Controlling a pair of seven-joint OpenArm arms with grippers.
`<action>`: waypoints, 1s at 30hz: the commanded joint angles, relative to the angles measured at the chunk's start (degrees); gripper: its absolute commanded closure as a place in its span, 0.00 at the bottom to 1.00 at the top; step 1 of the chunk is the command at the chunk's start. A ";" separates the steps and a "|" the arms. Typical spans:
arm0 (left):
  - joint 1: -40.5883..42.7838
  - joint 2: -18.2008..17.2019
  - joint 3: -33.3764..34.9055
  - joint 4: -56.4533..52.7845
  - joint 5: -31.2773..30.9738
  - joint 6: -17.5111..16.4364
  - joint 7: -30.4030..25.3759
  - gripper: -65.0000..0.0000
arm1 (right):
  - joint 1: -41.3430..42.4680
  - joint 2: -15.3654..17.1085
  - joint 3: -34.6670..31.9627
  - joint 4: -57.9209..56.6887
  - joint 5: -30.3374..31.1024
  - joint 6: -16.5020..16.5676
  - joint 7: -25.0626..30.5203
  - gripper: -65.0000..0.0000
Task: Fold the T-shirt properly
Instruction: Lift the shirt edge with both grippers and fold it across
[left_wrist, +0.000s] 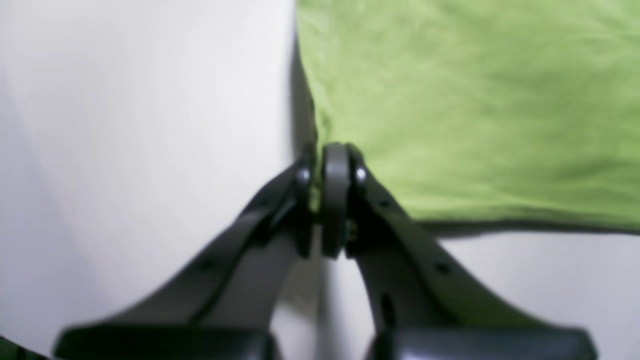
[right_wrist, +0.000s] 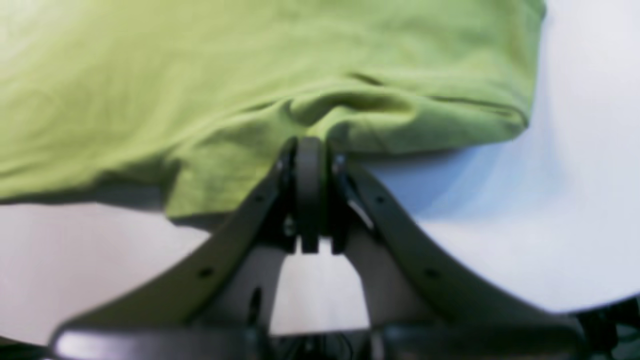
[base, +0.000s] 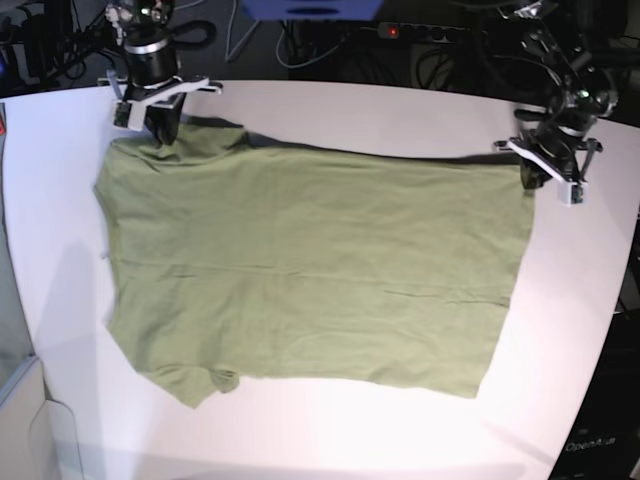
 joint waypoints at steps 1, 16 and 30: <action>-0.47 -0.61 0.01 1.07 -0.78 -0.12 -1.01 0.97 | -0.32 0.47 0.17 1.57 -0.03 0.10 1.44 0.99; -7.15 -1.84 -0.16 0.54 -0.69 -0.12 5.93 0.97 | 7.86 1.78 0.35 2.98 -0.03 0.01 -4.71 0.99; -17.70 -2.01 0.19 0.28 2.83 -0.12 13.84 0.97 | 18.14 1.78 0.44 3.07 -0.03 0.01 -12.80 0.99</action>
